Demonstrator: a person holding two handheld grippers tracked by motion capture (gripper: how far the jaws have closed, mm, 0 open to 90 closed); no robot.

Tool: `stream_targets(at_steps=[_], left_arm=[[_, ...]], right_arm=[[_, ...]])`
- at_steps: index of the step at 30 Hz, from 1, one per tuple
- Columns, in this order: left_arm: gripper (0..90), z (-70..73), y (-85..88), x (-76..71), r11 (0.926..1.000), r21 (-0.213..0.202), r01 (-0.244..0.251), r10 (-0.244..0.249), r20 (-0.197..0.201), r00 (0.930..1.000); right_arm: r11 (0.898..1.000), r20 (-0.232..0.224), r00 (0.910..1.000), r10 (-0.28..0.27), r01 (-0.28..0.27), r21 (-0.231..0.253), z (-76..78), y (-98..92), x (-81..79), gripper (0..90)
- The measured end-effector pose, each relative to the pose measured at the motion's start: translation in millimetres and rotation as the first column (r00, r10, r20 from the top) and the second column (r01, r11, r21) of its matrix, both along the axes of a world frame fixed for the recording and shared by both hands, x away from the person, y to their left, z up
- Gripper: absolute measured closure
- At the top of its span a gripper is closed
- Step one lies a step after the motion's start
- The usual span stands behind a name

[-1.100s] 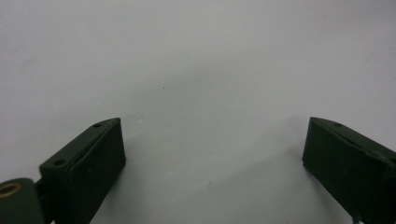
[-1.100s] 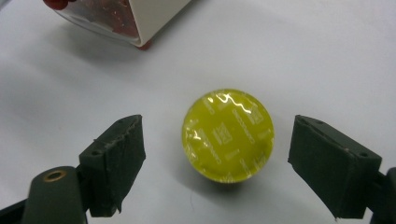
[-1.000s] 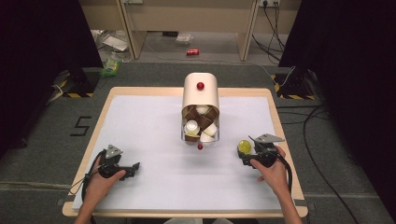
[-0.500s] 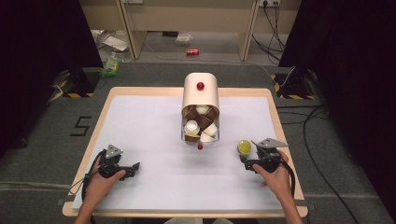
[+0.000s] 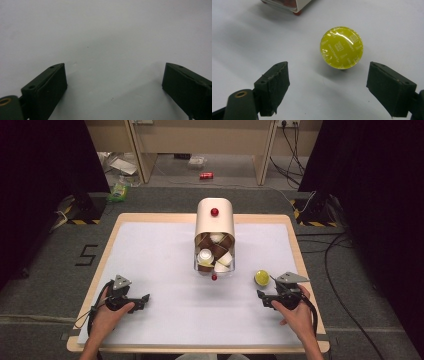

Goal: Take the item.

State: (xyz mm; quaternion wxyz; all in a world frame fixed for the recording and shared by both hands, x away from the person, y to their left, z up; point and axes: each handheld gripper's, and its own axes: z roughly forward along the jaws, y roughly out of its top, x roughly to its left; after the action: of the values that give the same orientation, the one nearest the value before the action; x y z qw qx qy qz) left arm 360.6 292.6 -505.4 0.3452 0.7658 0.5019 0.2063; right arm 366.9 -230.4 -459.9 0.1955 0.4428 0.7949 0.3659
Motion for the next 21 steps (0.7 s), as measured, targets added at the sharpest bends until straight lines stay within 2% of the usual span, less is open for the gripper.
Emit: stream_targets(at_steps=[21], left_arm=[[5.1,0.0,0.1,0.0,1.0000,0.000,0.000,0.000,0.000,1.0000]], right_arm=[[1.000,-0.021,0.9997,0.014,-0.014,-0.016,-7.9,-0.7,-16.5,17.7]])
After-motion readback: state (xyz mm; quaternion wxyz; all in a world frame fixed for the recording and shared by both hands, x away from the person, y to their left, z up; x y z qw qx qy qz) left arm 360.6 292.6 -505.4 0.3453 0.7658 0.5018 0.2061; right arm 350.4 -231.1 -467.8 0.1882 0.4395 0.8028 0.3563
